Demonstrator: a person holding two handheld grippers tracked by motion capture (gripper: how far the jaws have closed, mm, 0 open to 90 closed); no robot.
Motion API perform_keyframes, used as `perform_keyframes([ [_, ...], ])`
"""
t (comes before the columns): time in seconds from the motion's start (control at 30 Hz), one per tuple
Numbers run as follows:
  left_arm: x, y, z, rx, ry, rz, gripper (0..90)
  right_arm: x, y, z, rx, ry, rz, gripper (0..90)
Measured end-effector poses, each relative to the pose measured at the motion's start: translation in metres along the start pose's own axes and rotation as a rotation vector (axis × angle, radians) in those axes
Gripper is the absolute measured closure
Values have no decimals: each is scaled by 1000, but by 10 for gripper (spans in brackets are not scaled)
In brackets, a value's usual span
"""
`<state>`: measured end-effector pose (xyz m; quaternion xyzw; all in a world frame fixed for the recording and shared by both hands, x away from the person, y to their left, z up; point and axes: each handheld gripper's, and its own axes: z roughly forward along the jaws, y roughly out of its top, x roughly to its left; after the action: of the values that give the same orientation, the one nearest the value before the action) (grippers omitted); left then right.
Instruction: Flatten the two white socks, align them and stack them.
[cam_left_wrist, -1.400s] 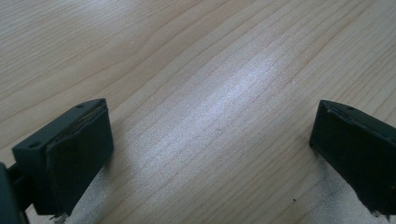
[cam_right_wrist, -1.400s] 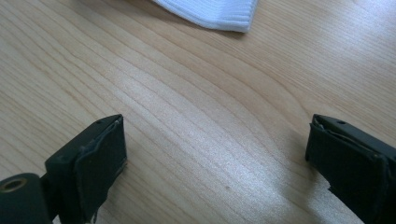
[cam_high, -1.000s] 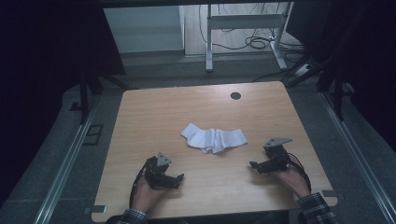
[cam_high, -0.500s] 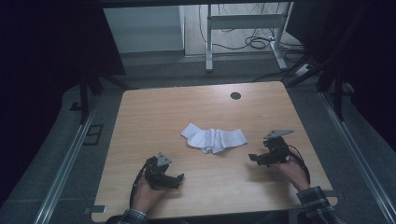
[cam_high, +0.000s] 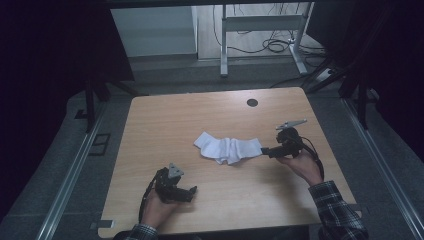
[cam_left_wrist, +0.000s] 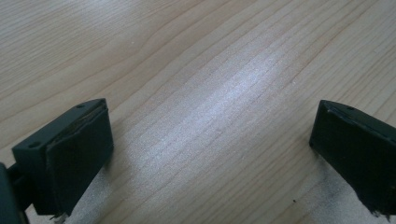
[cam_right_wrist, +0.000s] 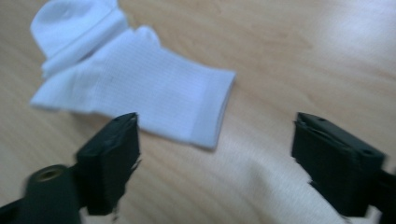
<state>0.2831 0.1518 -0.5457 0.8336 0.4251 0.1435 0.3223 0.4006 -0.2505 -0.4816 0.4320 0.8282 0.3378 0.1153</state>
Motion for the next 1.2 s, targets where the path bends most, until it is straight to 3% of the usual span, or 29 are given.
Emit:
perform_keyframes([
  [0.17, 0, 0, 0, 1, 0, 1, 0, 1, 16, 6, 0, -10, 5, 411],
  [0.33, 0, 0, 0, 1, 0, 1, 0, 5, 25, 26, 52, -17, -14, 590],
  [0.47, 0, 0, 0, -1, 0, 0, 0, 6, 26, 44, 92, -34, -13, 611],
  [0.63, 0, 0, 0, 0, 1, 0, 0, 4, 19, 61, 139, -81, -15, 547],
  [0.7, 0, 0, 0, 0, 1, -1, 0, 2, 15, 63, 140, -74, -8, 610],
  [0.8, 0, 0, 0, 0, 1, -1, 0, 1, 13, 59, 143, -67, -12, 798],
  [0.93, 0, 0, 0, 0, 2, -1, 0, -4, 12, 52, 168, -103, -17, 825],
  [1.07, 0, 0, 0, 0, 2, -2, 0, -13, 15, 36, 136, -77, 34, 826],
  [1.2, 0, 0, 0, 1, 2, 0, 0, -13, 26, 15, 102, -60, 33, 826],
])
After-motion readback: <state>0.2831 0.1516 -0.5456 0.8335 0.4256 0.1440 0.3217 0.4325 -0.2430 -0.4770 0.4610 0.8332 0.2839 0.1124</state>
